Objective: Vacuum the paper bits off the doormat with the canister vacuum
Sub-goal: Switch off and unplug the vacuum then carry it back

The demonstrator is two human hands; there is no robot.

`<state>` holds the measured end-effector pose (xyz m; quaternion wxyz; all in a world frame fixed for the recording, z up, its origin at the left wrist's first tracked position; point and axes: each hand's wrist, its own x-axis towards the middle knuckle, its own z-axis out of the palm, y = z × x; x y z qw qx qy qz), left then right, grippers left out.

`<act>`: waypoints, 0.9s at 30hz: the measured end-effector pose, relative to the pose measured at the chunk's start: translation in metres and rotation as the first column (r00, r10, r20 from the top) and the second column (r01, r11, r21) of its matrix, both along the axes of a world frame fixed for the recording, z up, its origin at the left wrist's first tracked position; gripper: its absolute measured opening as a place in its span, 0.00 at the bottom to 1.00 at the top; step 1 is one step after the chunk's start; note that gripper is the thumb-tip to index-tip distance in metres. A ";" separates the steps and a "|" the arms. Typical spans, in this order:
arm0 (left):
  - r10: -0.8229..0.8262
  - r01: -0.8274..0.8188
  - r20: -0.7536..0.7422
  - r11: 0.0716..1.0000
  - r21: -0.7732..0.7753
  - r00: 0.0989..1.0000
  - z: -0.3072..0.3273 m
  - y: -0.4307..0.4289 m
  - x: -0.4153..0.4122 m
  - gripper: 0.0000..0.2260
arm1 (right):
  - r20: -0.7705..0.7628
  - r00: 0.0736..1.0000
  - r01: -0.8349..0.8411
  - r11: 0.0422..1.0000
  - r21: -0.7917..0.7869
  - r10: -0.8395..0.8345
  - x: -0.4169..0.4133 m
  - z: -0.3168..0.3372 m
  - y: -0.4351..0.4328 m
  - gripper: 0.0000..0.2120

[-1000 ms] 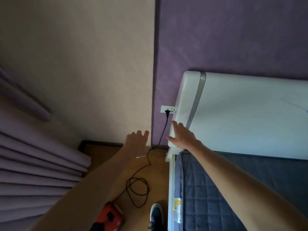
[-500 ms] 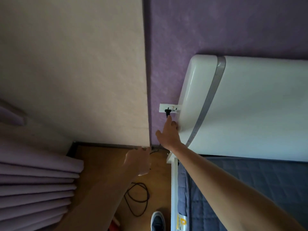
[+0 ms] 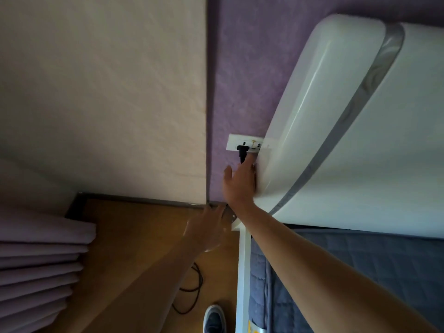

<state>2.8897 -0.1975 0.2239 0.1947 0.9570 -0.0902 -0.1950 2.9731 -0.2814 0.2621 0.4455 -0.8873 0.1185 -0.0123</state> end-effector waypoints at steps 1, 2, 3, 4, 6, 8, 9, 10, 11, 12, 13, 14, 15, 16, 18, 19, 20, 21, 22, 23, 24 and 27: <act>0.017 -0.014 0.034 0.997 -0.073 0.999 -0.005 -0.003 0.001 0.20 | 0.055 0.998 0.033 0.999 0.014 -0.033 0.002 -0.003 0.002 0.30; 0.047 -0.037 0.061 0.989 -0.146 0.997 -0.011 -0.006 0.001 0.17 | 0.104 0.992 0.063 0.997 0.033 -0.066 0.003 -0.006 0.004 0.28; 0.082 -0.065 0.073 0.975 -0.212 0.994 -0.019 -0.008 0.001 0.15 | 0.147 0.984 0.090 0.994 0.054 -0.097 0.005 -0.008 0.006 0.25; 0.114 -0.088 0.085 0.961 -0.263 0.990 -0.026 -0.009 -0.001 0.14 | 0.180 0.976 0.114 0.991 0.073 -0.125 0.007 -0.010 0.007 0.23; 0.191 -0.146 0.110 0.933 -0.329 0.975 -0.039 -0.009 -0.005 0.12 | 0.246 0.957 0.133 0.986 0.104 -0.155 0.008 -0.016 0.010 0.19; 0.262 -0.190 0.126 0.891 -0.412 0.957 -0.050 -0.008 -0.010 0.11 | 0.298 0.940 0.131 0.981 0.141 -0.168 0.010 -0.023 0.011 0.16; 0.281 -0.190 0.140 0.869 -0.457 0.949 -0.053 -0.007 -0.011 0.11 | 0.313 0.934 0.131 0.981 0.143 -0.171 0.012 -0.027 0.010 0.15; 0.291 -0.182 0.151 0.848 -0.497 0.945 -0.054 -0.006 -0.013 0.10 | 0.323 0.930 0.136 0.982 0.133 -0.173 0.013 -0.030 0.010 0.15; 0.299 -0.180 0.147 0.828 -0.532 0.943 -0.056 -0.004 -0.014 0.10 | 0.335 0.926 0.141 0.983 0.121 -0.174 0.014 -0.032 0.009 0.14; 0.309 -0.188 0.129 0.807 -0.560 0.942 -0.057 -0.003 -0.015 0.11 | 0.347 0.922 0.145 0.983 0.111 -0.175 0.015 -0.034 0.008 0.14; 0.320 -0.206 0.101 0.788 -0.580 0.942 -0.058 -0.001 -0.018 0.12 | 0.358 0.918 0.145 0.984 0.100 -0.172 0.015 -0.034 0.008 0.13; 0.326 -0.222 0.073 0.774 -0.592 0.943 -0.059 0.000 -0.020 0.13 | 0.367 0.915 0.145 0.986 0.088 -0.167 0.015 -0.035 0.007 0.12; 0.326 -0.229 0.057 0.767 -0.600 0.944 -0.059 0.002 -0.023 0.14 | 0.377 0.913 0.143 0.987 0.071 -0.159 0.015 -0.036 0.007 0.11; 0.319 -0.223 0.053 0.764 -0.605 0.946 -0.059 0.003 -0.025 0.14 | 0.390 0.908 0.144 0.988 0.050 -0.152 0.014 -0.036 0.007 0.10; 0.298 -0.199 0.060 0.761 -0.618 0.953 -0.058 0.005 -0.029 0.14 | 0.417 0.898 0.150 0.989 0.009 -0.140 0.015 -0.037 0.007 0.09; 0.291 -0.190 0.066 0.763 -0.617 0.954 -0.058 0.007 -0.030 0.13 | 0.421 0.897 0.148 0.989 -0.001 -0.134 0.015 -0.037 0.007 0.09; 0.288 -0.185 0.074 0.769 -0.612 0.955 -0.057 0.007 -0.031 0.13 | 0.421 0.898 0.142 0.990 -0.005 -0.127 0.015 -0.038 0.007 0.08; 0.286 -0.181 0.081 0.775 -0.605 0.955 -0.057 0.008 -0.032 0.13 | 0.418 0.900 0.134 0.991 -0.002 -0.121 0.016 -0.038 0.007 0.06; 0.284 -0.176 0.091 0.781 -0.599 0.954 -0.056 0.008 -0.033 0.14 | 0.415 0.902 0.126 0.992 0.005 -0.116 0.017 -0.039 0.006 0.06; 0.283 -0.168 0.104 0.786 -0.595 0.953 -0.057 0.008 -0.034 0.14 | 0.414 0.904 0.116 0.993 0.014 -0.111 0.017 -0.039 0.006 0.06; 0.282 -0.164 0.110 0.788 -0.594 0.953 -0.056 0.007 -0.035 0.14 | 0.416 0.903 0.108 0.994 0.025 -0.108 0.016 -0.039 0.005 0.07; 0.287 -0.181 0.094 0.794 -0.581 0.953 -0.054 0.004 -0.040 0.12 | 0.429 0.896 0.103 0.993 0.051 -0.115 0.014 -0.037 0.005 0.07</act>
